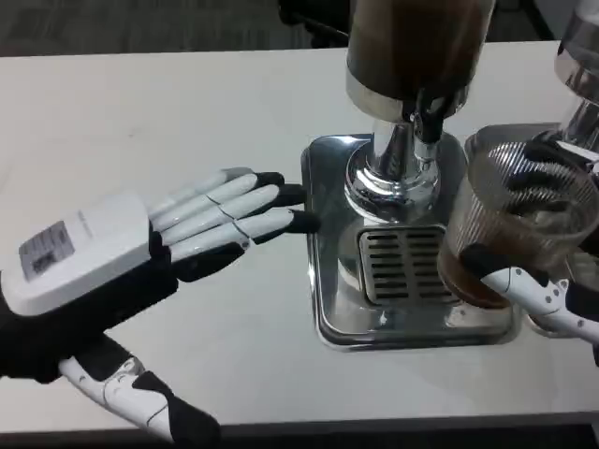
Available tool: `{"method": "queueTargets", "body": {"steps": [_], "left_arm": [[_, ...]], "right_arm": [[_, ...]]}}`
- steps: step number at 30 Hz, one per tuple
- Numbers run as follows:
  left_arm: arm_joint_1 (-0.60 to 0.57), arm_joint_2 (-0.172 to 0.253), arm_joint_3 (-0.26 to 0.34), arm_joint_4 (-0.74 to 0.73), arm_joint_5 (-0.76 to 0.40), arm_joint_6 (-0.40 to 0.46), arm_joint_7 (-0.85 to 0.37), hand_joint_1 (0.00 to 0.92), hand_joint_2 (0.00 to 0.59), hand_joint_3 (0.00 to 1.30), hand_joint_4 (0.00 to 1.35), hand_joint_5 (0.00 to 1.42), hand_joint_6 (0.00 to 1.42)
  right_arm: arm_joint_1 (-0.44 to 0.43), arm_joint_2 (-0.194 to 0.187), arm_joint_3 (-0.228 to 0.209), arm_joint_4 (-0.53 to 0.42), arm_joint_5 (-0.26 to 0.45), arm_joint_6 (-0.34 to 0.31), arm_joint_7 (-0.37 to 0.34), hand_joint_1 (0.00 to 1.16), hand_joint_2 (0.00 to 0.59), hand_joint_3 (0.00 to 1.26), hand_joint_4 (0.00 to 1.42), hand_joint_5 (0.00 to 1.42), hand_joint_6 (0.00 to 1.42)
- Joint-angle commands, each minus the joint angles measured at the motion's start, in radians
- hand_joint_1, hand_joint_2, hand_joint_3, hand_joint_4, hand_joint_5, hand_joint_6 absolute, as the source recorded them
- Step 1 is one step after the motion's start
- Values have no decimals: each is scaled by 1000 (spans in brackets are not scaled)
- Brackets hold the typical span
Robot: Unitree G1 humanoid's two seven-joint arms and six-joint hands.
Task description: Grasp the cup under the faucet to collect the drink, then remove the cup.
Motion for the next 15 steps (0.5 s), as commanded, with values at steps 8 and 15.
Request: {"method": "queueTargets", "body": {"steps": [8,15], "left_arm": [[-169,-70,-125,115,119,-20,18,0,58,105,0,0,8],[-237,-116,-170,179,181,-34,45,0,64,105,0,0,8]], "right_arm": [[-29,5,-3,6,4,-28,-15,1023,112,755,884,1071,1424],[-28,2,-11,2,6,-26,-15,1021,120,767,886,1072,1424]]}}
